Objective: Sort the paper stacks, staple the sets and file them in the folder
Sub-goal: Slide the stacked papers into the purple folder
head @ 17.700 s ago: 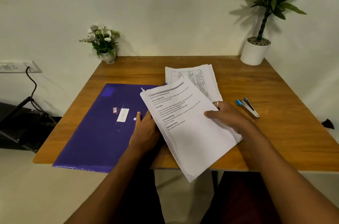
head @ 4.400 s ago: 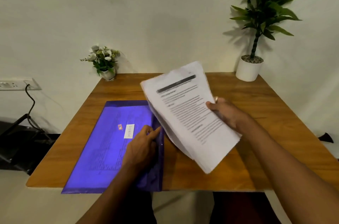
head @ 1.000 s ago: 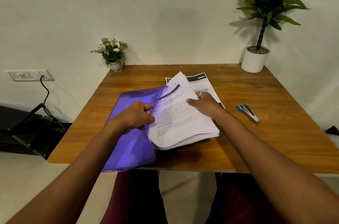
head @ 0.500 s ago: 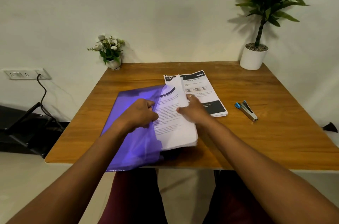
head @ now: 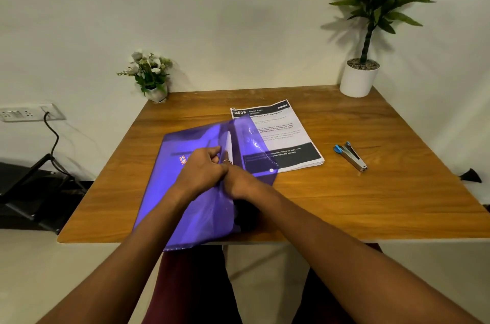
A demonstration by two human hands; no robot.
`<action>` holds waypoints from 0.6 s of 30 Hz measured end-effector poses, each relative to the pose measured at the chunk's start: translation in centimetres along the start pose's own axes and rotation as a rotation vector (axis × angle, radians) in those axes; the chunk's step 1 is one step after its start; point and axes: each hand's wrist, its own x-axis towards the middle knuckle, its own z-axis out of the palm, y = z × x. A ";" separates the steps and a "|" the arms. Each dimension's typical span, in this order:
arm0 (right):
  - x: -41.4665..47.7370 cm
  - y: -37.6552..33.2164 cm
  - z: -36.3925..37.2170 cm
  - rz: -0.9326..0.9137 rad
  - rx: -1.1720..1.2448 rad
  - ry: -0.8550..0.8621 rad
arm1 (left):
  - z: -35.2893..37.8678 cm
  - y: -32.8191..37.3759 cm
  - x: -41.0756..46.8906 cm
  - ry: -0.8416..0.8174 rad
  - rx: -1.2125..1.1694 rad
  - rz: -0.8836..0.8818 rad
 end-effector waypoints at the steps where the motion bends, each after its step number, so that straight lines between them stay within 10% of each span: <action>1: 0.1 0.0 0.0 -0.001 -0.044 0.013 | 0.0 0.0 0.0 -0.001 -0.012 -0.010; 7: -1.5 1.5 -2.5 -0.078 -0.053 -0.006 | 0.3 -0.4 0.3 -0.026 -0.026 -0.003; 11: -2.3 4.1 -7.1 -0.075 0.107 0.363 | 1.4 -1.6 0.9 -0.022 -0.024 -0.031; 14: -1.2 8.2 -9.9 0.067 0.053 0.716 | 2.9 -2.6 0.1 -0.027 -0.034 -0.021; 18: 0.9 13.2 -12.1 0.366 -0.178 0.613 | 4.7 -4.4 -0.9 0.080 0.004 0.085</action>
